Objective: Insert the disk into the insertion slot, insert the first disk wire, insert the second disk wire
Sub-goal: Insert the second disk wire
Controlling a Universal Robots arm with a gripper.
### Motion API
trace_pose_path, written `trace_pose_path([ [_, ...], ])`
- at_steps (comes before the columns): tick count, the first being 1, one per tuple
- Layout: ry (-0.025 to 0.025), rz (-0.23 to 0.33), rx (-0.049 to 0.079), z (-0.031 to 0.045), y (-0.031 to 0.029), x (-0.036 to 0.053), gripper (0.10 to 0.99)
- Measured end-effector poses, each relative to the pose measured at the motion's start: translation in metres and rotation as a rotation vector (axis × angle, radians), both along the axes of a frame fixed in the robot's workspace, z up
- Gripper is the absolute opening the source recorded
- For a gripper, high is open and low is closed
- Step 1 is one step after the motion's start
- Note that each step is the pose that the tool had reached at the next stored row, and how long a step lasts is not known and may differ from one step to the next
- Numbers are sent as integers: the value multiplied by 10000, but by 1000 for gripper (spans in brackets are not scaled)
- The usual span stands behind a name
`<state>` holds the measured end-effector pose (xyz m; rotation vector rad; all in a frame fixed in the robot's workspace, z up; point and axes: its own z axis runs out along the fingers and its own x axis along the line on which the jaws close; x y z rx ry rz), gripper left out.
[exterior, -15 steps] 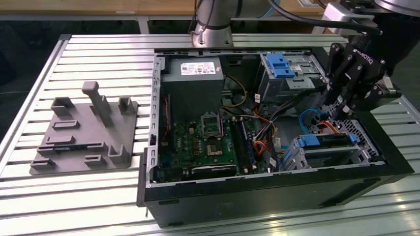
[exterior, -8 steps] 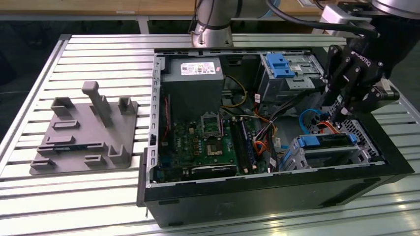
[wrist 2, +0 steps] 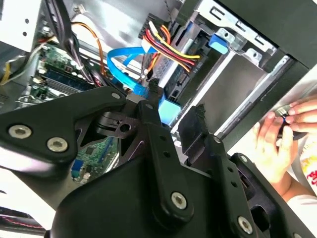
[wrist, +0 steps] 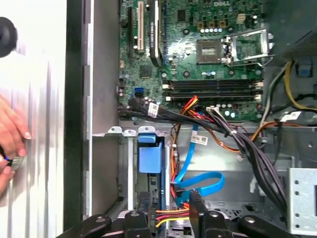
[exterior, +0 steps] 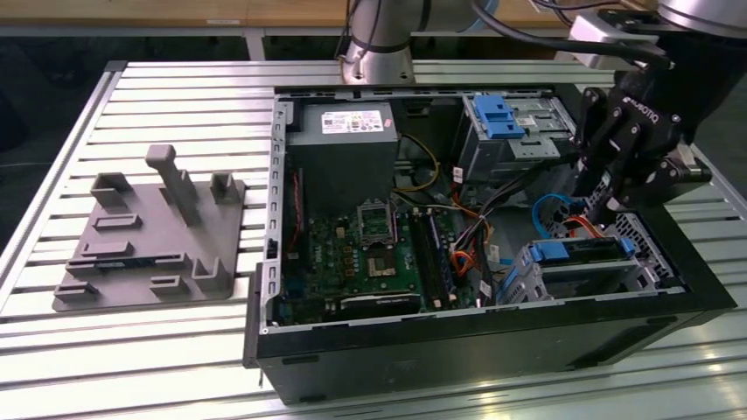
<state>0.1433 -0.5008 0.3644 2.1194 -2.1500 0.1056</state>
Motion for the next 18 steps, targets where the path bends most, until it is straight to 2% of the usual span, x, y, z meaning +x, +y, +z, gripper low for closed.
trace_pose_path([
  [2,0,-1,-81,-13,1,-6,443],
  [7,0,-1,-86,-23,11,-8,443],
  [13,0,-1,-97,-40,72,-14,443],
  [15,0,4,-103,-50,73,-15,427],
  [16,0,10,-106,-52,73,-15,353],
  [18,1,19,-108,-56,73,-14,353],
])
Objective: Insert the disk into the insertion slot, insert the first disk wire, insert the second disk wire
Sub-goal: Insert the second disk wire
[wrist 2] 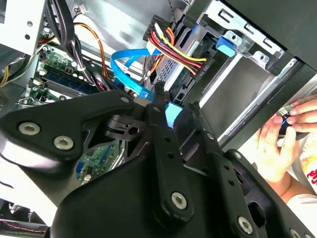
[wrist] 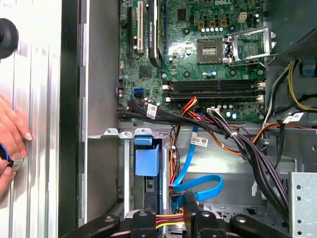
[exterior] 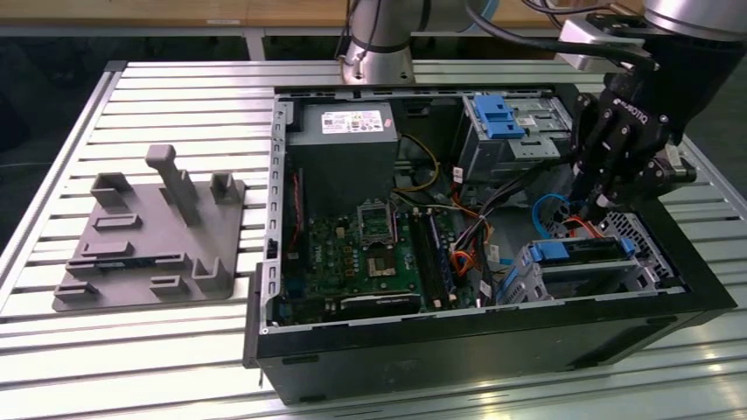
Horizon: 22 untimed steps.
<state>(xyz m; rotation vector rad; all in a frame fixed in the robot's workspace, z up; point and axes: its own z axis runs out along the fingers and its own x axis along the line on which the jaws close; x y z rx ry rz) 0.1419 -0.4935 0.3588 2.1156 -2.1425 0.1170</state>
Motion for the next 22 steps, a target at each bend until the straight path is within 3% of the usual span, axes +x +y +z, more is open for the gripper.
trace_pose_path([
  [10,0,218,-19,-9,21,-9,337],
  [13,-1,406,-23,-9,21,-10,204],
  [22,-1,760,-22,-27,32,-13,204],
])
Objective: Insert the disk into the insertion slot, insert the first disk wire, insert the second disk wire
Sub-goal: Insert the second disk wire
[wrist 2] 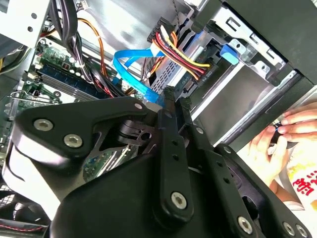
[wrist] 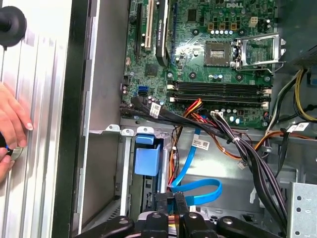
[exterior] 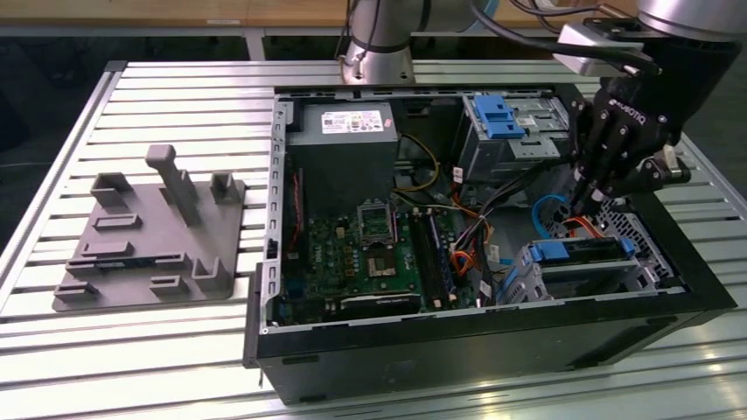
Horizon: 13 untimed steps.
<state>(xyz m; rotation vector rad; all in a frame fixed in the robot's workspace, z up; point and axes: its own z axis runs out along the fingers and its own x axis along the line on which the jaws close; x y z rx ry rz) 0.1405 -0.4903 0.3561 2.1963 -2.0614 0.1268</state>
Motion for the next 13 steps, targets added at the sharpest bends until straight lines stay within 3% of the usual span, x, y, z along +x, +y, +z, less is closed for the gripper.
trace_pose_path([
  [13,-1,2,58,-18,7,-2,204],
])
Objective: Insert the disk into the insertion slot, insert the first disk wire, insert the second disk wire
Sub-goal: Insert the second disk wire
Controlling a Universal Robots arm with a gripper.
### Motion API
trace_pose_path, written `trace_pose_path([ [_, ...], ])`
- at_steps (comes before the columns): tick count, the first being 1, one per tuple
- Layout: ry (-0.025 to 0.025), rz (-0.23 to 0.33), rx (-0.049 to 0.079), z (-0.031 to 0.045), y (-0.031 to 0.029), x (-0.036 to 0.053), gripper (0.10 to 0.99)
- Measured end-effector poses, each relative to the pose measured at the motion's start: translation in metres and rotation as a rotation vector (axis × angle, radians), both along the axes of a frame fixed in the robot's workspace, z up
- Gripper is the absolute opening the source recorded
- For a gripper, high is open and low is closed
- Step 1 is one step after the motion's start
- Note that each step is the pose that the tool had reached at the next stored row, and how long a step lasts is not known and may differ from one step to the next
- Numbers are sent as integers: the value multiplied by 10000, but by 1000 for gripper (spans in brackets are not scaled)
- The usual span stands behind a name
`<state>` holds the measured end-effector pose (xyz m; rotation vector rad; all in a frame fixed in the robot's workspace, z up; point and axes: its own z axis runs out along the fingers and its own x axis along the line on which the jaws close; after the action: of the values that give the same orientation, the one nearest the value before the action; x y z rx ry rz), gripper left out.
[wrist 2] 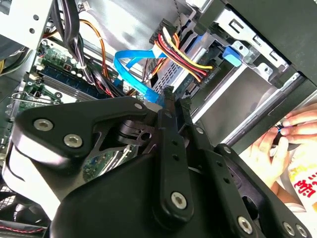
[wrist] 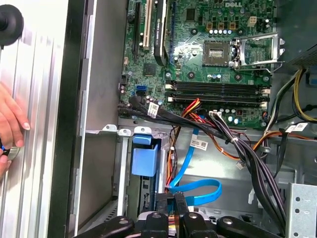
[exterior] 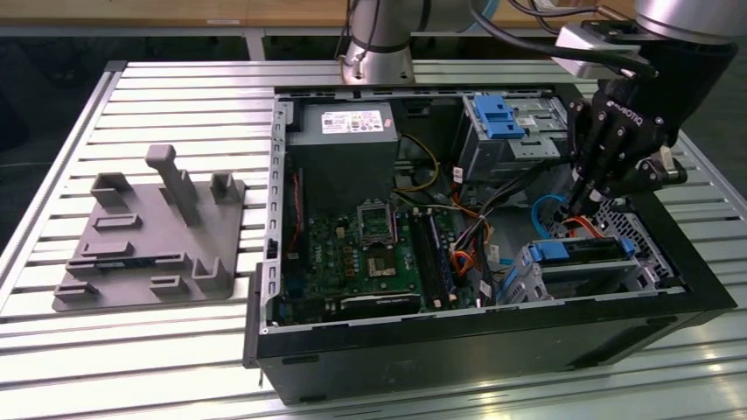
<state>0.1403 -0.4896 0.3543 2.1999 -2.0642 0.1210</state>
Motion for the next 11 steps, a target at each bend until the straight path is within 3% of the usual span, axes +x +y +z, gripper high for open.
trace_pose_path([
  [3,0,0,6,0,0,-1,157],
  [11,0,0,7,-1,0,-1,157],
])
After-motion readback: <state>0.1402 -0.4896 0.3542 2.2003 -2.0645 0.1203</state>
